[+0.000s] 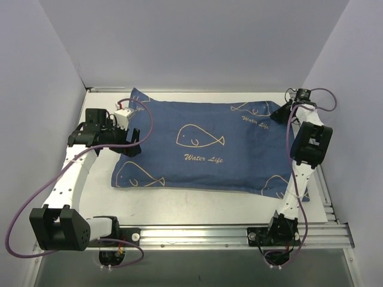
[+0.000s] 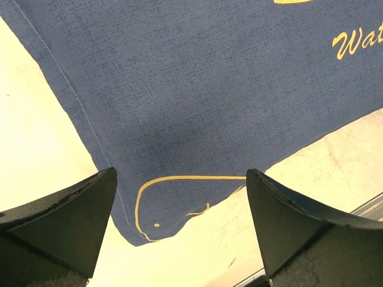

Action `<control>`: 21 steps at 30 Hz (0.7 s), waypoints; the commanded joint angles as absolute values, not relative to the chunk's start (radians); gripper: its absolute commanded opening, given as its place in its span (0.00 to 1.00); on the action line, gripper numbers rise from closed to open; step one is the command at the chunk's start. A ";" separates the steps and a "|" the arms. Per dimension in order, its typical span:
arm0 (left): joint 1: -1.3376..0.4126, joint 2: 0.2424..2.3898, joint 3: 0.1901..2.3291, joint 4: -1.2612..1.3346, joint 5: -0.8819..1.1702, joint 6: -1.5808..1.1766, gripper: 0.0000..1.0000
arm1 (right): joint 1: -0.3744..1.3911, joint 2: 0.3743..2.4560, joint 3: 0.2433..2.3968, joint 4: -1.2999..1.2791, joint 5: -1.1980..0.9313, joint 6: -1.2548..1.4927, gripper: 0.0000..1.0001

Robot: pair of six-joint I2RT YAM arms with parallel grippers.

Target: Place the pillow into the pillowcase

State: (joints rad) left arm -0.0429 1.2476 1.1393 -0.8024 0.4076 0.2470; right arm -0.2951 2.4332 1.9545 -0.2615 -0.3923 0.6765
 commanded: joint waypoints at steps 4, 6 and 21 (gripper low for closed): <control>-0.029 1.269 1.157 -0.750 0.446 0.224 0.97 | -0.324 2.461 1.990 -0.275 -0.164 0.858 0.18; -0.028 1.285 1.163 -0.750 0.448 0.218 0.97 | -0.325 2.457 1.991 -0.181 -0.094 0.792 0.17; -0.006 1.321 1.213 -0.759 0.456 0.209 0.98 | -0.307 2.369 2.017 0.282 0.029 0.263 0.35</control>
